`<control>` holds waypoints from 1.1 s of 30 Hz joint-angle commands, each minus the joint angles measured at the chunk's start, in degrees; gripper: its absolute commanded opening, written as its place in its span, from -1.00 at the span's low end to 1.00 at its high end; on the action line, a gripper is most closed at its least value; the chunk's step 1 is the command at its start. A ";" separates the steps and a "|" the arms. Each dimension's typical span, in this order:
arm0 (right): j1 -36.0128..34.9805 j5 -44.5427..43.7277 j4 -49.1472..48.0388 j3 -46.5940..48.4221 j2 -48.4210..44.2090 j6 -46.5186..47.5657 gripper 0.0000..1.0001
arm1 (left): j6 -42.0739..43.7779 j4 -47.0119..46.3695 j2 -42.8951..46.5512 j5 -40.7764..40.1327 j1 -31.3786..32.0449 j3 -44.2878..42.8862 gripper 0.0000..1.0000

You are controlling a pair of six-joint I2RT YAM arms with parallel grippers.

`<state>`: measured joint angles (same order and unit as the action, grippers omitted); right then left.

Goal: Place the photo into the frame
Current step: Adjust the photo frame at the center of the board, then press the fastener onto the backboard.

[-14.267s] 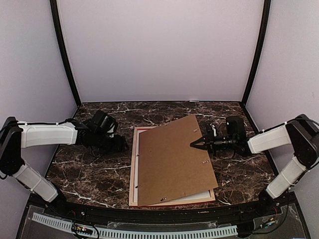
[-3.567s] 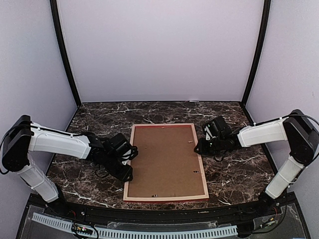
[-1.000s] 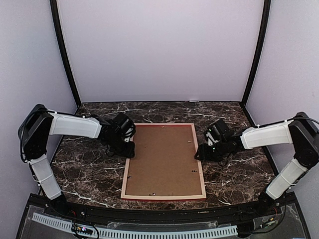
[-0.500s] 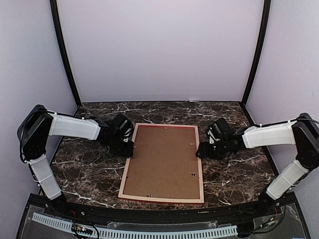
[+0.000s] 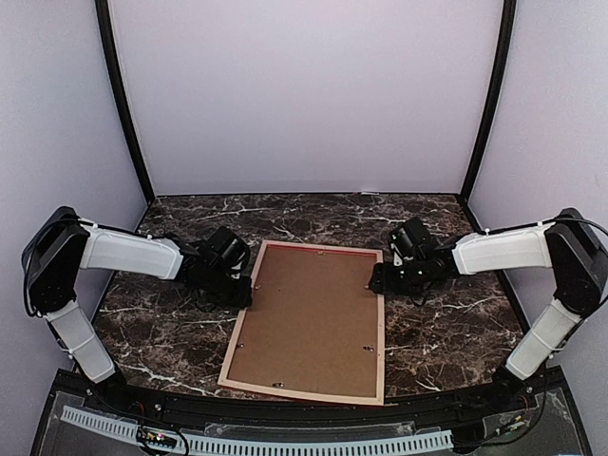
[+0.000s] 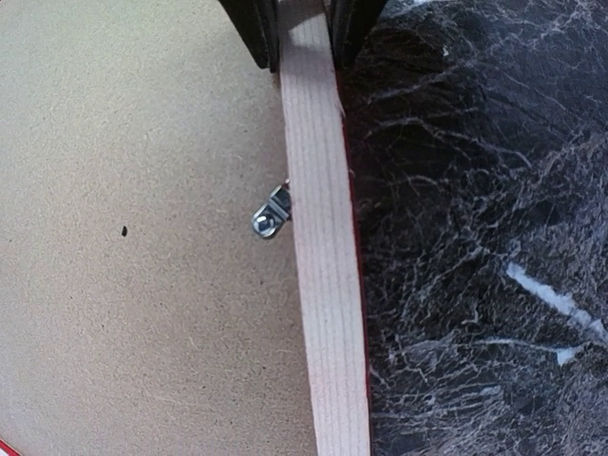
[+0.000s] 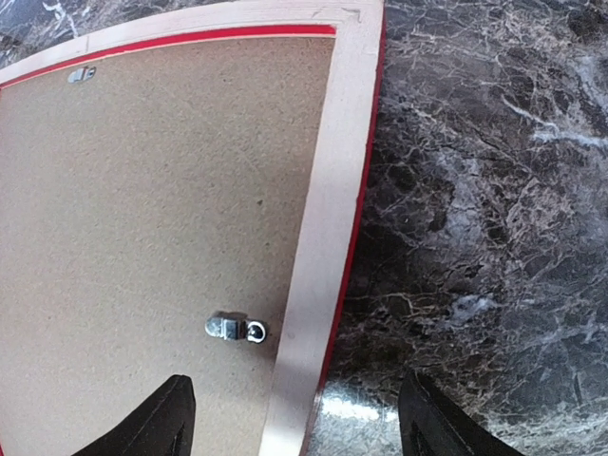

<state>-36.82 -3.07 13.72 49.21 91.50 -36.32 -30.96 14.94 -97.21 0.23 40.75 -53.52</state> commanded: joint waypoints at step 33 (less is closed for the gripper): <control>1.10 0.38 -0.18 6.64 9.64 -1.07 0.21 | -3.72 7.33 0.19 -1.87 2.75 1.67 -0.94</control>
<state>-35.66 -2.79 11.60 53.76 99.55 -39.51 -34.68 15.09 -96.49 -3.03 42.78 -52.75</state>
